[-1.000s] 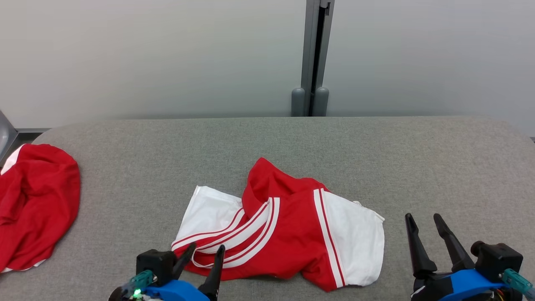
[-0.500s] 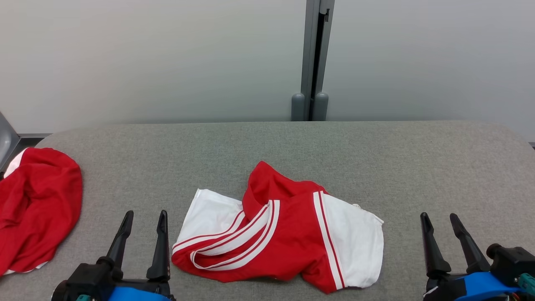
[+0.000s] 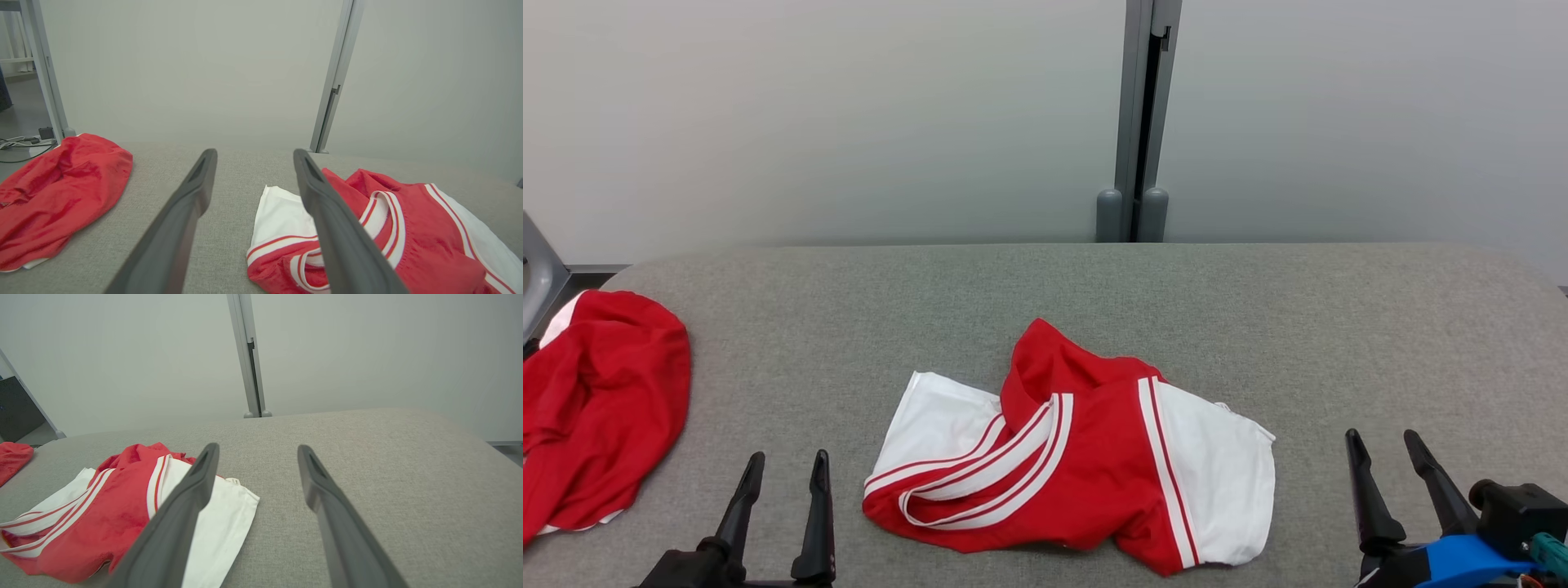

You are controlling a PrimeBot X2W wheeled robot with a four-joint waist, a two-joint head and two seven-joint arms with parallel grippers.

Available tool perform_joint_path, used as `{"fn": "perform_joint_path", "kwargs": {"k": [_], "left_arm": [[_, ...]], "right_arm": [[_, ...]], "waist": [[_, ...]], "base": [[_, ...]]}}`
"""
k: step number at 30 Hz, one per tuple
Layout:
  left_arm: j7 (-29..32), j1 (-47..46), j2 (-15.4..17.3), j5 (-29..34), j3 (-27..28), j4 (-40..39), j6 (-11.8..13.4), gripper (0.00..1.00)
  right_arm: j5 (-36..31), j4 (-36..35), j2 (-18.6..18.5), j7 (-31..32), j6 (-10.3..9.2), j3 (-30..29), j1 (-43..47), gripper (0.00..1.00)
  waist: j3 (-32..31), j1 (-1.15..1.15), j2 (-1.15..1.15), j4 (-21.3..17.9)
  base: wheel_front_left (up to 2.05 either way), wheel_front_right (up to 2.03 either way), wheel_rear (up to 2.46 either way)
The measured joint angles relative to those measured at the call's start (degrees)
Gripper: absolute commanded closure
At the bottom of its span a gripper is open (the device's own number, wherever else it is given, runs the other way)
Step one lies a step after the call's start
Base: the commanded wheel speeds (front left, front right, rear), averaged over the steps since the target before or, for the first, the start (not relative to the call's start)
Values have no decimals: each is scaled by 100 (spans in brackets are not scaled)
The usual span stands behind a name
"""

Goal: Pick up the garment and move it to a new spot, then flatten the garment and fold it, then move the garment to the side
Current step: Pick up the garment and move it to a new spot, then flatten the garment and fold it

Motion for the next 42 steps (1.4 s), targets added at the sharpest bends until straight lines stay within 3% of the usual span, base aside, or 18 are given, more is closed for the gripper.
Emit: {"fn": "perform_joint_path", "kwargs": {"k": [18,21,31,42], "left_arm": [[0,0,-307,542,327,124,-349,0],[25,-1,-311,548,259,212,-361,0],[679,-177,-259,530,83,-157,-355,0],[670,-394,-288,492,0,-378,-334,0]], "right_arm": [[48,36,0,159,0,155,1,0],[79,76,0,474,0,414,-79,0],[176,612,3,2463,0,1172,-1451,0],[475,2079,0,2814,0,1074,-2599,0]], "waist": [[35,0,0,59],[64,0,0,92],[256,0,0,343],[710,1,1,741]], "base": [[0,0,0],[0,0,0],[0,0,0],[0,0,0]]}}
